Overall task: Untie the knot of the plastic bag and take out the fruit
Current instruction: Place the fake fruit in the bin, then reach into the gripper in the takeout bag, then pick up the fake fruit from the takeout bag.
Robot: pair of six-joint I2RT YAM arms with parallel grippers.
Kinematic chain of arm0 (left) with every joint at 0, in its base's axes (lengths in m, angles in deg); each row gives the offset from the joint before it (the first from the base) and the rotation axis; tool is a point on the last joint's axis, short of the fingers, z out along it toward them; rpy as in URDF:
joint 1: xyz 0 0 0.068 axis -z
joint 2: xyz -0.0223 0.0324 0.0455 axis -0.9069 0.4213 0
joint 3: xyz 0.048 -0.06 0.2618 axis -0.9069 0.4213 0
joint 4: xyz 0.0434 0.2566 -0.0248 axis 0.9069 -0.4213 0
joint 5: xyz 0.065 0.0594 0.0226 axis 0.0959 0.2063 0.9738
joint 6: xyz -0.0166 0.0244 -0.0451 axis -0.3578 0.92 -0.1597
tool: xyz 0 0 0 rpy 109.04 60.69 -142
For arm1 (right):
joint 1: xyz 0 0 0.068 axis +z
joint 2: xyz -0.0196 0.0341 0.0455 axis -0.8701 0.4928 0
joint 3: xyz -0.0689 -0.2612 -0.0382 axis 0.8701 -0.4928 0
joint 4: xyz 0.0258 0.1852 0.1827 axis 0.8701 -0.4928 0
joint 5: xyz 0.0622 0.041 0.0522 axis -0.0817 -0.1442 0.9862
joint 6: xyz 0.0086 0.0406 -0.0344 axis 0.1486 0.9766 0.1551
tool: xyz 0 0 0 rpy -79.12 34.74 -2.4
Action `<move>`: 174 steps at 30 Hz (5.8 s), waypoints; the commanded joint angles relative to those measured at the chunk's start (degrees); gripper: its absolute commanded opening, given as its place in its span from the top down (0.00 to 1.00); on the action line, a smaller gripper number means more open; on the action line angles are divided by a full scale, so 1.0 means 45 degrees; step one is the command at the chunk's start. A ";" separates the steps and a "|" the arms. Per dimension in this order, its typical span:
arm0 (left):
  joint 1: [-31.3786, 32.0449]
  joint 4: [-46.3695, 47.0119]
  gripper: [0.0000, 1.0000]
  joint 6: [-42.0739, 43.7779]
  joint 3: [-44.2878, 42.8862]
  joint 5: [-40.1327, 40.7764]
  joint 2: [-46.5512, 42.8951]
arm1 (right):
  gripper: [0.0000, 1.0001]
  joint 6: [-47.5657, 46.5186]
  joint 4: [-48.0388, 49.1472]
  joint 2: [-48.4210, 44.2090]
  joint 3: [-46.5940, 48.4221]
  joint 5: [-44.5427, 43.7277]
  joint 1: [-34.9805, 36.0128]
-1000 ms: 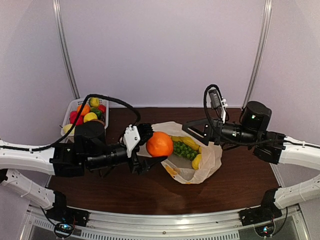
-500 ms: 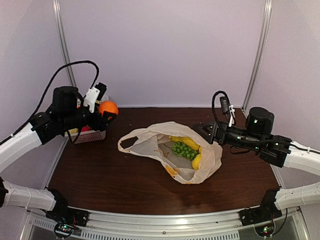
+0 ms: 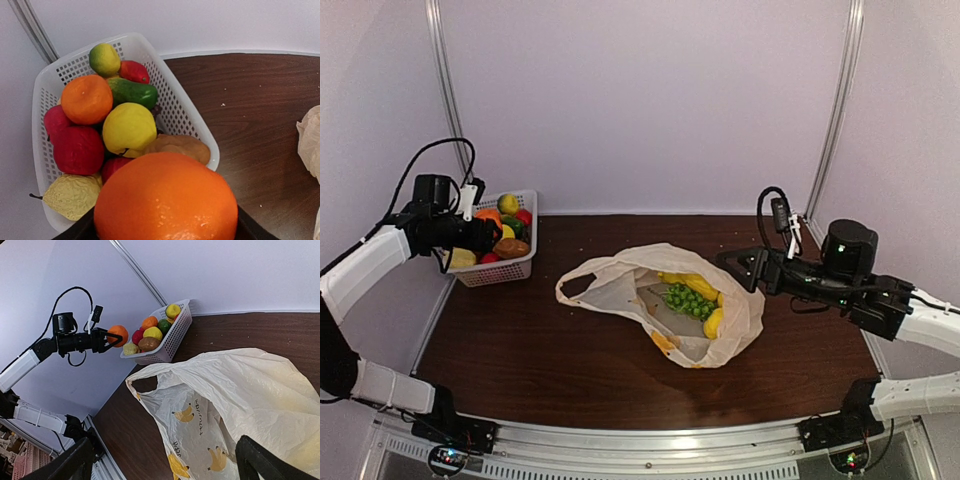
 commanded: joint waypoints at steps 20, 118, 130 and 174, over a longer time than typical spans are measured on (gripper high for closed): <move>-0.2388 0.0787 0.36 -0.0392 -0.1597 -0.0740 0.4254 | 0.00 0.0064 -0.0219 0.0116 -0.0509 -0.0415 -0.0095; 0.6591 0.1476 0.53 0.1003 -0.1647 -0.4749 0.4100 | 0.25 -0.2975 -0.3230 0.3211 0.2658 -0.3539 0.4113; 0.6610 0.1226 0.42 0.0767 -0.1694 -0.3983 0.4319 | 0.28 -0.3155 -0.4296 0.6051 0.4397 -0.5616 0.4446; 0.6622 0.1158 1.00 0.0717 -0.1787 -0.4490 0.4427 | 0.36 -0.2493 -0.2246 1.2995 0.5867 -0.6977 0.0628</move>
